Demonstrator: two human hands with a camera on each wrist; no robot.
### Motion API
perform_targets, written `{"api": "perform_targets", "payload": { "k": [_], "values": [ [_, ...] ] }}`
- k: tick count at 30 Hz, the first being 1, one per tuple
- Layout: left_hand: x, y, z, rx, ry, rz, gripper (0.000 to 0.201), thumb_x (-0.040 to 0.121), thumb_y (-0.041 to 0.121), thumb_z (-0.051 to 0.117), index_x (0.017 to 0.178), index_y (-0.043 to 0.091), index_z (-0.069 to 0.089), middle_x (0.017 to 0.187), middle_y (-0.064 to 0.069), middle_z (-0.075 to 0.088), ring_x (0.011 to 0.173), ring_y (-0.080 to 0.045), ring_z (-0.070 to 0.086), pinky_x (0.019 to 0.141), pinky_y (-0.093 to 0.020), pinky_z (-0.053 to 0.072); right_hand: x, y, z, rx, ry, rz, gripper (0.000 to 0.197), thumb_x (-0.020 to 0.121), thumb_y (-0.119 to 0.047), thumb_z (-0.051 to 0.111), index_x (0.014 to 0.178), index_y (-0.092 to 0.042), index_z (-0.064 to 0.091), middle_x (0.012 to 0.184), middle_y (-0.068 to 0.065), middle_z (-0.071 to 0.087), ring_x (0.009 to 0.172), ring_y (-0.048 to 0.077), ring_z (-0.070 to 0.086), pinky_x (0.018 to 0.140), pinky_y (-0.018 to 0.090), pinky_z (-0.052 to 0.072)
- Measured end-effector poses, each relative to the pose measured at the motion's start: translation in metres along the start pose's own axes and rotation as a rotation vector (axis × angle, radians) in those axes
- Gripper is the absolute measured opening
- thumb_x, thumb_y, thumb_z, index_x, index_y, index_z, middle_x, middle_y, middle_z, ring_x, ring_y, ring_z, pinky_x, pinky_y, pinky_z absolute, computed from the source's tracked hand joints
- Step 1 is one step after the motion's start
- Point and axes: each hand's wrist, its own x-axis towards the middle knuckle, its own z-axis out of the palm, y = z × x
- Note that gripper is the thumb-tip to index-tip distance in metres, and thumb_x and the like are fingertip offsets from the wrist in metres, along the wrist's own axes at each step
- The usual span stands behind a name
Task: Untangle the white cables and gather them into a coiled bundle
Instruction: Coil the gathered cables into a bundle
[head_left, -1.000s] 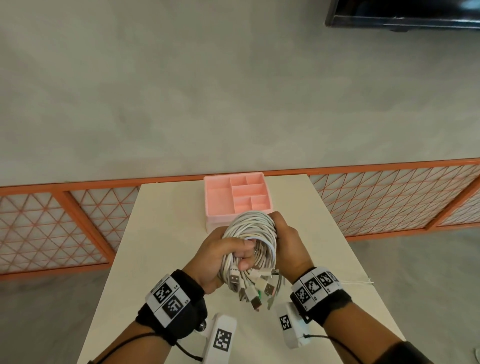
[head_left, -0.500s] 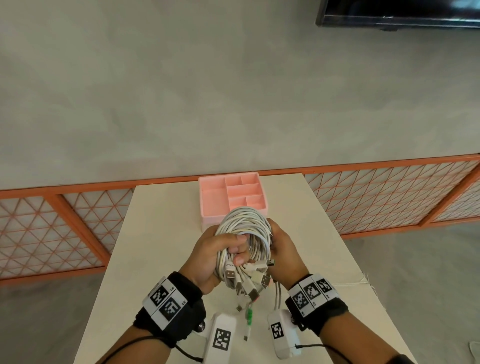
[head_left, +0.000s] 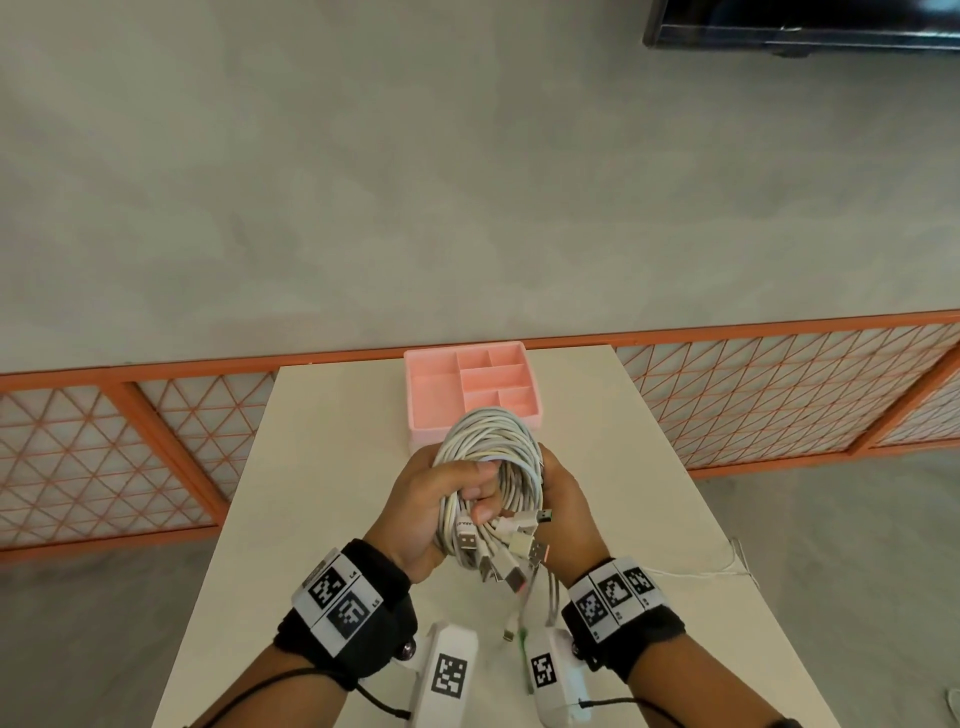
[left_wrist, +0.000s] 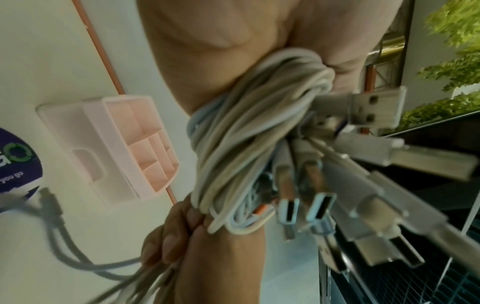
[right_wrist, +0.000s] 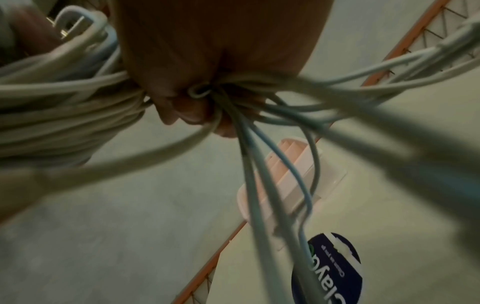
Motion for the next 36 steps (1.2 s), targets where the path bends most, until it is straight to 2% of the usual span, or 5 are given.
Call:
{"api": "perform_targets", "payload": {
  "k": [3,9,15,27,36],
  "values": [
    [0.0,0.0,-0.001,-0.013,0.032,0.027,0.026,0.082,0.007,0.056,0.058,0.012,0.046,0.056,-0.003,0.031,0.046,-0.017,0.039,0.051,-0.025,0.037,-0.004,0.003,-0.001,-0.058,-0.012,-0.073,0.053,0.078,-0.039,0.073,0.124,-0.019,0.056,0.109,-0.001,0.07,0.107,0.017,0.066,0.096,0.046,0.051],
    [0.004,-0.003,0.002,-0.034,0.122,0.077,0.019,0.084,0.01,0.058,0.066,0.015,0.063,0.059,-0.002,0.031,0.049,-0.017,0.039,0.055,-0.028,0.038,-0.009,0.006,0.01,0.043,-0.002,-0.083,0.033,0.081,-0.037,0.071,0.11,-0.025,0.063,0.102,-0.005,0.07,0.103,0.022,0.066,0.095,0.047,0.051],
    [0.005,-0.006,0.005,0.037,0.197,0.196,0.025,0.088,0.012,0.056,0.068,0.02,0.068,0.057,0.001,0.038,0.048,-0.016,0.04,0.059,-0.031,0.038,-0.016,0.006,0.016,-0.014,-0.064,0.098,0.014,0.083,-0.019,0.056,0.094,-0.01,0.058,0.059,-0.001,0.061,0.046,0.023,0.057,0.045,0.035,0.049],
    [0.012,-0.023,-0.003,0.143,0.462,0.346,0.018,0.092,0.022,0.061,0.094,0.004,0.064,0.064,-0.012,0.053,0.063,-0.025,0.05,0.075,-0.046,0.049,-0.032,0.004,0.031,0.168,-0.176,0.348,0.005,0.091,-0.004,0.054,0.094,-0.002,0.05,0.067,0.015,0.053,0.048,0.031,0.056,0.054,0.037,0.052],
    [0.008,-0.043,0.001,0.212,0.567,0.396,0.034,0.081,0.009,0.074,0.11,-0.002,0.06,0.086,-0.013,0.068,0.071,-0.016,0.069,0.068,-0.028,0.057,-0.028,-0.005,0.027,0.26,-0.274,0.545,0.015,0.097,-0.006,0.052,0.083,-0.007,0.047,0.064,0.008,0.048,0.046,0.024,0.046,0.051,0.036,0.049]
  ]
}}
